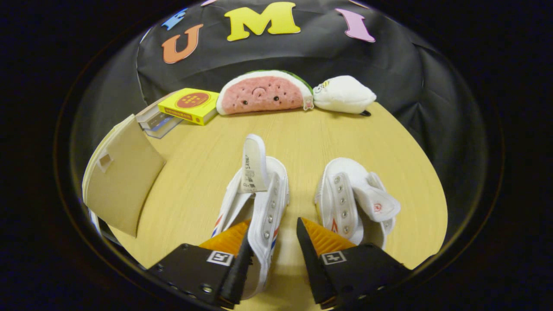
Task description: Open the storage box then place both shoes into the box .Put the left shoe in first, then the right shoe, with the right side of both shoes facing outward in a uniform manner.
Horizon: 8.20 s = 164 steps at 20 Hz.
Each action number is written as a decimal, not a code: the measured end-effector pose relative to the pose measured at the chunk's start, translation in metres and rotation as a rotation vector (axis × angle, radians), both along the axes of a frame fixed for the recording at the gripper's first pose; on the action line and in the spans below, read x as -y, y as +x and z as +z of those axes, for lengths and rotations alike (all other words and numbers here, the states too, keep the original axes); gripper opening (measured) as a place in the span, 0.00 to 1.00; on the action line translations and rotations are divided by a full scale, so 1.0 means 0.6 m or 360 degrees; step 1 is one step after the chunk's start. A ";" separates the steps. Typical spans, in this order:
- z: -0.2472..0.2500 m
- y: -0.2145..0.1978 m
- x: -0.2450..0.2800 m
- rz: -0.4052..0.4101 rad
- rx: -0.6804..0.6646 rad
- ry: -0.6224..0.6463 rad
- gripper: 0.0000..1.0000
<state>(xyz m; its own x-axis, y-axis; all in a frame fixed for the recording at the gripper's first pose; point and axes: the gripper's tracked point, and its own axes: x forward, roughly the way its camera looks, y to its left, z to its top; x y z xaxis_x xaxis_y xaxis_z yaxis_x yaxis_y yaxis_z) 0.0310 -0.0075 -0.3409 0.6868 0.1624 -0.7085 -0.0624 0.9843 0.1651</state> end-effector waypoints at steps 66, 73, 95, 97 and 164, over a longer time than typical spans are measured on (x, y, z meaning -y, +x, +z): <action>0.240 -0.064 -0.695 -0.0432 0.0049 0.0467 0.00; 0.211 -0.070 -0.705 -0.0383 -0.0030 0.0466 0.00; 0.379 -0.102 -0.626 0.0107 0.0446 0.0152 0.96; 0.401 -0.109 -0.588 0.0093 0.0502 0.0167 0.96; -0.014 -0.030 0.202 -0.0347 -0.0130 0.0101 0.00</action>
<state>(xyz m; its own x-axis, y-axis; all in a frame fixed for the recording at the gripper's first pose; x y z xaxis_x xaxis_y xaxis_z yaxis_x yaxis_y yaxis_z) 0.0128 -0.1289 -0.3492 0.6511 0.0622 -0.7565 0.1669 0.9605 0.2226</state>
